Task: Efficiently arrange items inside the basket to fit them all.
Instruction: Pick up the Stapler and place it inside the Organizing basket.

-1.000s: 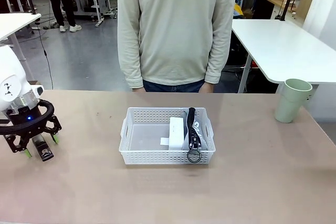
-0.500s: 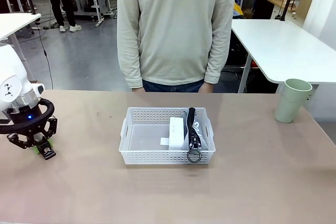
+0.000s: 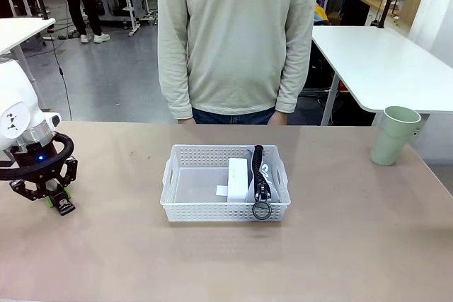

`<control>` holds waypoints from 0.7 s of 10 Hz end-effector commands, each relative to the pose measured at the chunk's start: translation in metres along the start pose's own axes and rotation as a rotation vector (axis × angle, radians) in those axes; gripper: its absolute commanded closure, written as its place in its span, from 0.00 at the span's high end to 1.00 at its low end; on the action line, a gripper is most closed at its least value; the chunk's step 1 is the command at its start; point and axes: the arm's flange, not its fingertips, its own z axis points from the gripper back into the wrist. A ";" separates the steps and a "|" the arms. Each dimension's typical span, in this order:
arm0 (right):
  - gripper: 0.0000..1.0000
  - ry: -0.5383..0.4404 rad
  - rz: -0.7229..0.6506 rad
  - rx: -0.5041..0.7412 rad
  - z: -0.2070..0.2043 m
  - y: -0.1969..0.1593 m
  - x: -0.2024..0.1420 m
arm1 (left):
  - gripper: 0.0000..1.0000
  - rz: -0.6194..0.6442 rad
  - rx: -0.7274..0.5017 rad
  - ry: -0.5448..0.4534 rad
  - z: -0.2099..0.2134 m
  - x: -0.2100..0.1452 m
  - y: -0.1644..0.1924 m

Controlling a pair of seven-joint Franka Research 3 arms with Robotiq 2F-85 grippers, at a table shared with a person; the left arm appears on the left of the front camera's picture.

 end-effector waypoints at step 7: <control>1.00 -0.007 0.014 0.018 0.001 0.001 0.000 | 0.00 -0.214 -0.164 0.077 0.162 -0.006 0.038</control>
